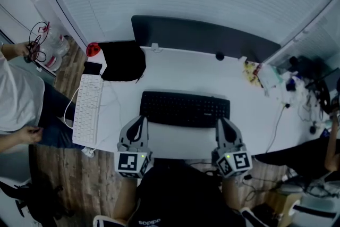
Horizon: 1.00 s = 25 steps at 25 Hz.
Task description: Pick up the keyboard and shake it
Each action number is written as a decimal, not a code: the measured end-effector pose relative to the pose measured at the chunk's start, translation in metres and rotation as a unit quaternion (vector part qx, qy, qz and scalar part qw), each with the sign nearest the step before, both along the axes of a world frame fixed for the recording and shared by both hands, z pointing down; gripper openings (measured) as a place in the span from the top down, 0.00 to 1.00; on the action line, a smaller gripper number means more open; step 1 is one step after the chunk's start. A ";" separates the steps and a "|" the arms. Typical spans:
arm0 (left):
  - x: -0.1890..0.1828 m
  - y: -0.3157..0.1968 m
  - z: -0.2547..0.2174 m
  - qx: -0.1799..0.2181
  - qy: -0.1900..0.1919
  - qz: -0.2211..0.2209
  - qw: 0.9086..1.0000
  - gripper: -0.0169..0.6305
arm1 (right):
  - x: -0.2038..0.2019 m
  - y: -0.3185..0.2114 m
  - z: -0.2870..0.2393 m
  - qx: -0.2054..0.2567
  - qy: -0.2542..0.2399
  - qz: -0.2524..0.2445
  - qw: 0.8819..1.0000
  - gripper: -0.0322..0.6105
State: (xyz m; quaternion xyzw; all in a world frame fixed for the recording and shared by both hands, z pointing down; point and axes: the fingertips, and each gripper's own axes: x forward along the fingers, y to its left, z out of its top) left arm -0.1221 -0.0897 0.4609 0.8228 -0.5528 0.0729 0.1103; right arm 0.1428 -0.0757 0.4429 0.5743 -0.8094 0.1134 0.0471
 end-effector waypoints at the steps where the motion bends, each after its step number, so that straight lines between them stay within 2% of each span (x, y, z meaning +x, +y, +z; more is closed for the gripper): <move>1: -0.001 0.000 0.002 -0.007 0.001 -0.003 1.000 0.97 | 0.002 -0.002 0.001 -0.001 -0.004 0.001 1.000 0.95; 8: -0.003 -0.010 0.014 -0.036 0.009 -0.015 0.999 0.97 | 0.020 -0.012 0.009 -0.017 -0.001 0.010 1.000 0.95; 14: -0.011 -0.011 0.050 -0.091 -0.008 -0.015 0.996 0.96 | 0.039 -0.021 0.025 -0.040 0.007 0.009 0.999 0.94; 19: -0.015 -0.015 0.077 -0.135 -0.007 -0.006 0.991 0.84 | 0.060 -0.036 0.042 -0.062 0.021 0.017 0.998 0.93; 22: -0.017 -0.019 0.092 -0.158 0.010 -0.008 0.987 0.80 | 0.071 -0.049 0.055 -0.079 0.024 0.020 0.996 0.84; 25: -0.018 -0.022 0.109 -0.187 0.034 -0.014 0.982 0.76 | 0.083 -0.059 0.075 -0.105 0.036 0.021 0.994 0.83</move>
